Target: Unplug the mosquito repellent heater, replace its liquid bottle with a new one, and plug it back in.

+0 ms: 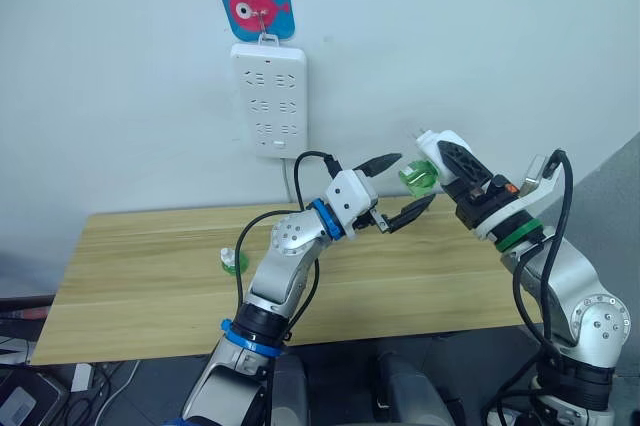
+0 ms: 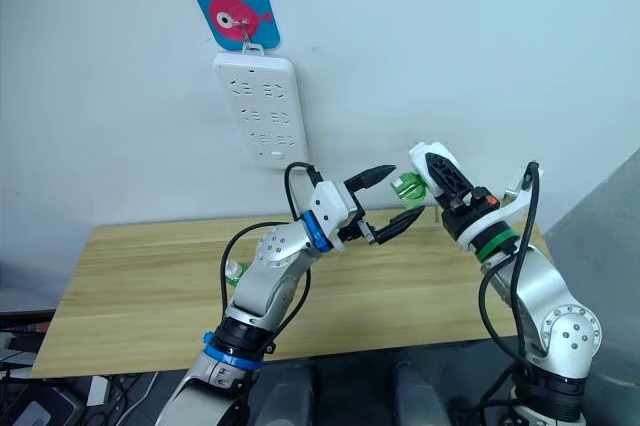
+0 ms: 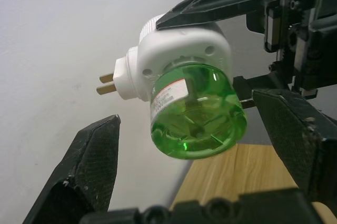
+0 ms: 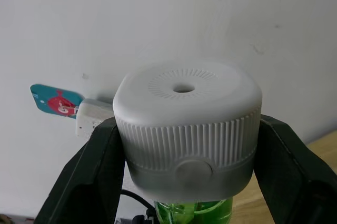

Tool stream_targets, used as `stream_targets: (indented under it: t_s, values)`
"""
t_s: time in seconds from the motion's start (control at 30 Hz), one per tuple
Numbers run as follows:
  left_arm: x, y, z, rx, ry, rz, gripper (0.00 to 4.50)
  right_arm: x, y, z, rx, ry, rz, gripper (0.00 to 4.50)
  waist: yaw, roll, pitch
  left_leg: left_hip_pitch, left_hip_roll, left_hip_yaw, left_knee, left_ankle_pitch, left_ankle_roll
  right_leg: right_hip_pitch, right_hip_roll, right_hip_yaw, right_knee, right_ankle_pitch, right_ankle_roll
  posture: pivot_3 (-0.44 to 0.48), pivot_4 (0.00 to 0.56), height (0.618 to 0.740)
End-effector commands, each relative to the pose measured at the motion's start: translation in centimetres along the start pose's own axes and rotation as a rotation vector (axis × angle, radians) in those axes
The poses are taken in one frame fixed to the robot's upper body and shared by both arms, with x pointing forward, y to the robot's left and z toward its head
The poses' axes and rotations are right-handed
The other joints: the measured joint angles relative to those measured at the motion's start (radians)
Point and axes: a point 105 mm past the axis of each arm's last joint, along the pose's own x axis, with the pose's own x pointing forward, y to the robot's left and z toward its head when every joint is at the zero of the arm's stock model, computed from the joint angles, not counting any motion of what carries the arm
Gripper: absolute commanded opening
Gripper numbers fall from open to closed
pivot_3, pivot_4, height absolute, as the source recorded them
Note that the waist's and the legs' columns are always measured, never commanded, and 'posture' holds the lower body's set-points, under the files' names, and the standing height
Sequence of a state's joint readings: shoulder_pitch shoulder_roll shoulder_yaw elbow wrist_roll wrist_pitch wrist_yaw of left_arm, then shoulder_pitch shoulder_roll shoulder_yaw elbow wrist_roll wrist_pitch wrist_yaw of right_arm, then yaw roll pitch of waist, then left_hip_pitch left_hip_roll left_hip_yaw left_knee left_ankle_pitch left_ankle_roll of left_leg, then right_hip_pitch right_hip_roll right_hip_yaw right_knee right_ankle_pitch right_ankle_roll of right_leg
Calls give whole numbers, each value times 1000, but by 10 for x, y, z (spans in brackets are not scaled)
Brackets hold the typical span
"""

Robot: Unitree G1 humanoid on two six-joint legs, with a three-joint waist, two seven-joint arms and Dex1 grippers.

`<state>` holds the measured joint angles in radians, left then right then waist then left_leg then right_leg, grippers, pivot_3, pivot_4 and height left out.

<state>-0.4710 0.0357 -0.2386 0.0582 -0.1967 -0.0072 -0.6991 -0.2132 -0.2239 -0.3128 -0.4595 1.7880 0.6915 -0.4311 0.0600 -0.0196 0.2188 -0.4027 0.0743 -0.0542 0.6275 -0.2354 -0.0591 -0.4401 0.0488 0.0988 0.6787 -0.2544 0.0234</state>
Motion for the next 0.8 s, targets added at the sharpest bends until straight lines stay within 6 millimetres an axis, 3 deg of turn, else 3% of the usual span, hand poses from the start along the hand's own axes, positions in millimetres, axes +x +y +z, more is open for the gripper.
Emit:
stream_targets:
  t_s: [0.03, 0.2, 0.23, 0.47, 0.6, 0.73, 0.8]
  values:
    - [5, -4, 10, 32, -43, -7, 3900, -4, 19, -2, -19, -1, 73, 3006, -2, 0, 0, 0, 0, 0, 0, 0, 0, 0, 0, 0, 0, 0, 0, 250, 191, 740]
    - [7, -7, 14, 28, -57, -12, 2342, -5, 20, -4, -23, 11, 77, 3006, -3, 0, 0, 0, 0, 0, 0, 0, 0, 1, 0, 0, 0, 0, 0, 252, 187, 740]
    - [7, -8, 14, 26, -59, -12, 2229, -5, 20, -5, -25, 12, 74, 3006, -3, 0, 0, 0, 0, 0, 0, 0, 0, 1, 0, 0, 0, 0, 0, 252, 187, 740]
    - [3, -9, 9, 36, -33, -12, 2232, -6, 21, -9, -19, 25, 86, 3006, -2, 0, 0, 0, 0, 0, 0, 0, 0, 1, 0, 0, 0, 0, 0, 253, 183, 740]
    - [-2, -6, 13, 31, -32, -26, 2232, -6, 21, -15, -73, 85, 95, 4353, -3, 0, 0, 0, 0, 0, 1, 0, 0, 1, 0, 0, 0, 0, 0, 250, 185, 740]
    - [-21, 4, 19, 59, -6, -104, 2232, -9, 19, -26, -156, 263, 111, 4433, -5, 0, 0, 1, 0, 0, 1, 0, 0, 1, 0, 0, 1, 0, 0, 260, 202, 740]
    - [-33, 18, 24, 89, 15, -128, 2232, -7, 18, -30, -187, 359, 122, 4433, -5, 0, 0, 1, 0, 0, 1, 0, 0, 1, 0, 0, 1, 0, 0, 271, 208, 740]
